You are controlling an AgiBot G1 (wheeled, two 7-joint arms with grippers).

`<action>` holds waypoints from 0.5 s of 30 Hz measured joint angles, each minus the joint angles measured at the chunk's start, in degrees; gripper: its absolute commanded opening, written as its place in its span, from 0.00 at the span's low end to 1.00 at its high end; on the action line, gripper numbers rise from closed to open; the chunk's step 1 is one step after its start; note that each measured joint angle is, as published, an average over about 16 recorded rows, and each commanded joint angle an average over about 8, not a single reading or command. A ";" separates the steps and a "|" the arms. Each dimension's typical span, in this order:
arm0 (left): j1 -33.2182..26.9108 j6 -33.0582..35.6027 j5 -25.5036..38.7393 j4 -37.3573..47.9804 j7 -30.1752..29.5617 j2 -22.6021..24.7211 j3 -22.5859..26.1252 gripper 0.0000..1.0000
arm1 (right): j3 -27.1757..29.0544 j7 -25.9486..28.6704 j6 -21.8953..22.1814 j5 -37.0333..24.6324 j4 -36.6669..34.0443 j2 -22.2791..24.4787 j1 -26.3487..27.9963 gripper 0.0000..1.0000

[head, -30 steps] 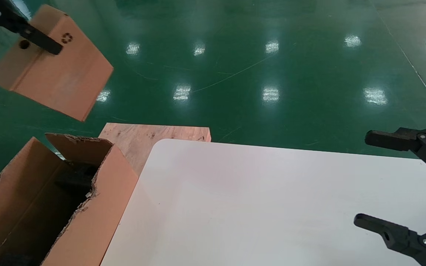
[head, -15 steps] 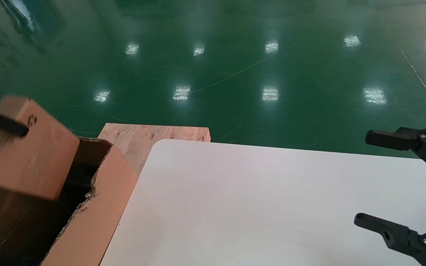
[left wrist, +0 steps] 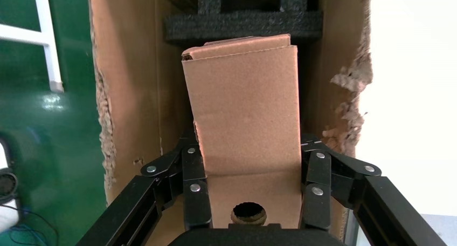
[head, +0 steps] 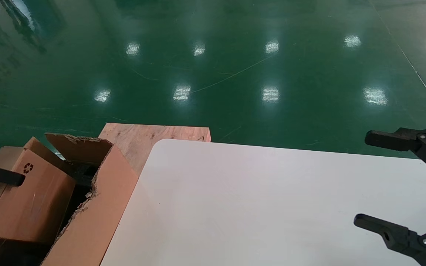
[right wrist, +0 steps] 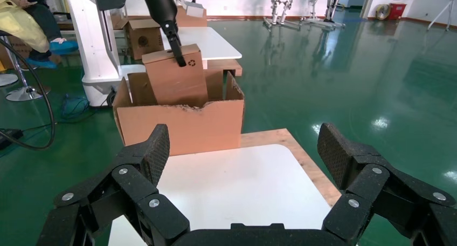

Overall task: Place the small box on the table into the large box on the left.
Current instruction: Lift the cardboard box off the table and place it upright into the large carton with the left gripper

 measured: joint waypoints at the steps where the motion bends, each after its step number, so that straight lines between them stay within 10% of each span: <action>1: -0.08 0.01 0.25 -0.03 0.22 -0.51 0.07 0.00 | 0.00 0.00 0.00 0.00 0.00 0.00 0.00 1.00; 15: -0.59 -0.40 2.04 0.41 9.62 -5.94 -1.85 0.00 | -0.01 0.00 0.00 0.00 0.00 0.00 0.00 1.00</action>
